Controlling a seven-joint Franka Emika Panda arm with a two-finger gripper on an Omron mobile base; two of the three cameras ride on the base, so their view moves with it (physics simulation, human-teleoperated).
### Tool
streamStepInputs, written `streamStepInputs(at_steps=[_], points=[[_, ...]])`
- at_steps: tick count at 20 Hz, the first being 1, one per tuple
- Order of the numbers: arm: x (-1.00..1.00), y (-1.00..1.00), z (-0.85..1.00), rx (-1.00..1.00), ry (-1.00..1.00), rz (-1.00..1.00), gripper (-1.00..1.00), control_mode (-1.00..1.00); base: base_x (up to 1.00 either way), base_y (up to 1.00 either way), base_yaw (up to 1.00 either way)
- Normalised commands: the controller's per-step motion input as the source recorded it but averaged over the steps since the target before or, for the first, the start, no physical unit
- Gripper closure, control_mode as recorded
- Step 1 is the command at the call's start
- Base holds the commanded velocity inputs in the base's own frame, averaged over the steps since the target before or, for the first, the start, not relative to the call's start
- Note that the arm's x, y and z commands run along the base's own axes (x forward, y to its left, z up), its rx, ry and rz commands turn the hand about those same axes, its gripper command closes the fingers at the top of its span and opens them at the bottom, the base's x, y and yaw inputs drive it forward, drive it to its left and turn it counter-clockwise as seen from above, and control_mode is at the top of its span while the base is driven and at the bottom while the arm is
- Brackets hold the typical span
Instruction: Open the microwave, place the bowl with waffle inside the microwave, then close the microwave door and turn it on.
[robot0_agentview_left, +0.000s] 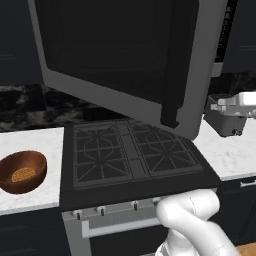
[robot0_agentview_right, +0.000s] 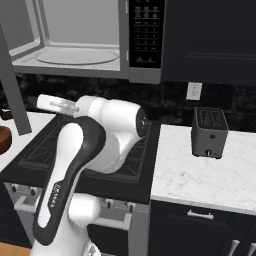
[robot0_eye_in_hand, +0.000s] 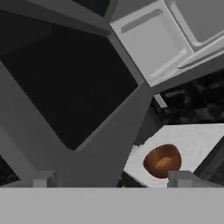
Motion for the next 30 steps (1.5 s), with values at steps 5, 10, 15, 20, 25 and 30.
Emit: streamStepInputs(at_steps=[5, 10, 15, 20, 25, 30], points=[[0.21, 0.94, 0.00, 0.01, 0.04, 0.20, -1.00, -1.00, 0.00, 0.00, 0.00], [0.09, 0.89, 0.03, 0.00, 0.06, 0.19, -1.00, -1.00, 0.00, 0.00, 0.00], [-0.56, 0.94, 0.27, -0.07, -0.02, 0.25, -1.00, -1.00, 0.00, 0.00, 0.00], [-0.90, 1.00, 0.21, -0.13, -0.09, 0.25, -1.00, -1.00, 0.00, 0.00, 0.00], [-0.43, 1.00, 0.12, -0.05, -0.04, 0.11, -1.00, -1.00, 0.00, 0.00, 0.00], [0.00, 0.74, 0.01, 0.00, 0.00, 0.00, -1.00, -1.00, 0.00, 0.00, 0.00]])
